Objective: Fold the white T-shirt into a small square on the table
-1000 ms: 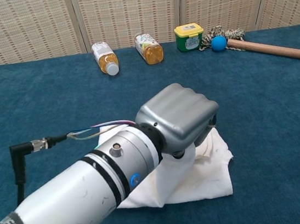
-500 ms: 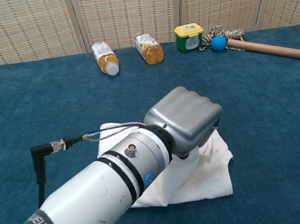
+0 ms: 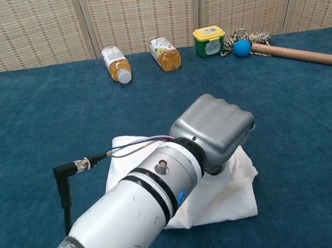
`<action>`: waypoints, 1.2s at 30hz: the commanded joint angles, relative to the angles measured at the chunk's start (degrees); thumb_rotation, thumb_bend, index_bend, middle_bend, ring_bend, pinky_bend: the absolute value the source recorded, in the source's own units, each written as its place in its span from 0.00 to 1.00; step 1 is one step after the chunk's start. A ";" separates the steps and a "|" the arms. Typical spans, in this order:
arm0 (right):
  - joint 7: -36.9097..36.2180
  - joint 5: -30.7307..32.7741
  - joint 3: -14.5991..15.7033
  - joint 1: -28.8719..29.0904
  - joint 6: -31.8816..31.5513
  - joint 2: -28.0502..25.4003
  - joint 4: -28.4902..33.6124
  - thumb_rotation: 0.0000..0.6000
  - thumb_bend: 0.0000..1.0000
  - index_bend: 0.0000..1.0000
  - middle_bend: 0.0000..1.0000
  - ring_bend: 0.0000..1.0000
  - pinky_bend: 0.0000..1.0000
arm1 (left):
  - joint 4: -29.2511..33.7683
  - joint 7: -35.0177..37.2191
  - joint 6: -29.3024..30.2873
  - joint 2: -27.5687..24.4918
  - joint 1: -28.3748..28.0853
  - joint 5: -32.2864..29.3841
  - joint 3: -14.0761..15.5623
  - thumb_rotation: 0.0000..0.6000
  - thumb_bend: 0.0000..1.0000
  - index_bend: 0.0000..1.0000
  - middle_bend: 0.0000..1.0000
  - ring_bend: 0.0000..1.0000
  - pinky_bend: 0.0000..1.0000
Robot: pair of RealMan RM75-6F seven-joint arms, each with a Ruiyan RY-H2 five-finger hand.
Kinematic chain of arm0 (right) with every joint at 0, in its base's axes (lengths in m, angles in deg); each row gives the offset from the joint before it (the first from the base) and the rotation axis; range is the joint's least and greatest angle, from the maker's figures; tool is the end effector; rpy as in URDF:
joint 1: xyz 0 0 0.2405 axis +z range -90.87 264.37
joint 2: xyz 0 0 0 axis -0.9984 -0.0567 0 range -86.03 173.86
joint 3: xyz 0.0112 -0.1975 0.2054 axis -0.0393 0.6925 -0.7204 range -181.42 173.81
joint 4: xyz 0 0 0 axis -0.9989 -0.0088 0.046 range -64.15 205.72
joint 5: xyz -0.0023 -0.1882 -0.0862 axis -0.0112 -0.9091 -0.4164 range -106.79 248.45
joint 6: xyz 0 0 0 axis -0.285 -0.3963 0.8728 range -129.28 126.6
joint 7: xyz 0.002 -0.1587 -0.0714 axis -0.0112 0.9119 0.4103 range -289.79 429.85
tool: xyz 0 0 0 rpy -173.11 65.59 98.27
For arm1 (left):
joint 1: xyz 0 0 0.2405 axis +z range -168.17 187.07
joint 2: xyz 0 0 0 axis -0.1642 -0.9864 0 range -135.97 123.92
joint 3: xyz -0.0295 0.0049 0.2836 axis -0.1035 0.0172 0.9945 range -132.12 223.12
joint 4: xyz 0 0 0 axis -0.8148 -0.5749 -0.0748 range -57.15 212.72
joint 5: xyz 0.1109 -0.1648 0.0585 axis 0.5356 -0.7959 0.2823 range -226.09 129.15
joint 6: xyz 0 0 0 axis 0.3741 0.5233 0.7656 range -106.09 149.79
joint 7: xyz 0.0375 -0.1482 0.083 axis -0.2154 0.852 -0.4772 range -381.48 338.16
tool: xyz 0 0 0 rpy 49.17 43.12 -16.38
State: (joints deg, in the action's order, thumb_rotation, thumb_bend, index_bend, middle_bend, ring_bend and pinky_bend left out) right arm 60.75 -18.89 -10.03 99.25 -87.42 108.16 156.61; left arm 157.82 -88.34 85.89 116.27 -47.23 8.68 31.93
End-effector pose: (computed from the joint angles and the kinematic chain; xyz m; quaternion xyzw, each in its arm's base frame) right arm -0.3071 -0.2691 0.1932 0.6104 -0.3271 0.4752 0.5428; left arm 0.0309 0.2984 -0.1737 -0.8329 -0.1497 -0.3539 0.3983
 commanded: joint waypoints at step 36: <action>-0.63 0.06 -0.24 -0.65 0.03 -1.87 0.41 1.00 0.21 0.08 0.90 0.90 1.00 | 13.07 10.08 10.11 -11.21 8.72 4.38 -2.91 1.00 0.16 0.01 0.78 0.68 0.88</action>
State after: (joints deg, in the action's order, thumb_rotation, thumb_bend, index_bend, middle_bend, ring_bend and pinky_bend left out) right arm 59.92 -18.75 -10.42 98.61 -87.60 106.51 156.83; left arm 168.13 -79.95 94.24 108.15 -40.79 13.25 29.09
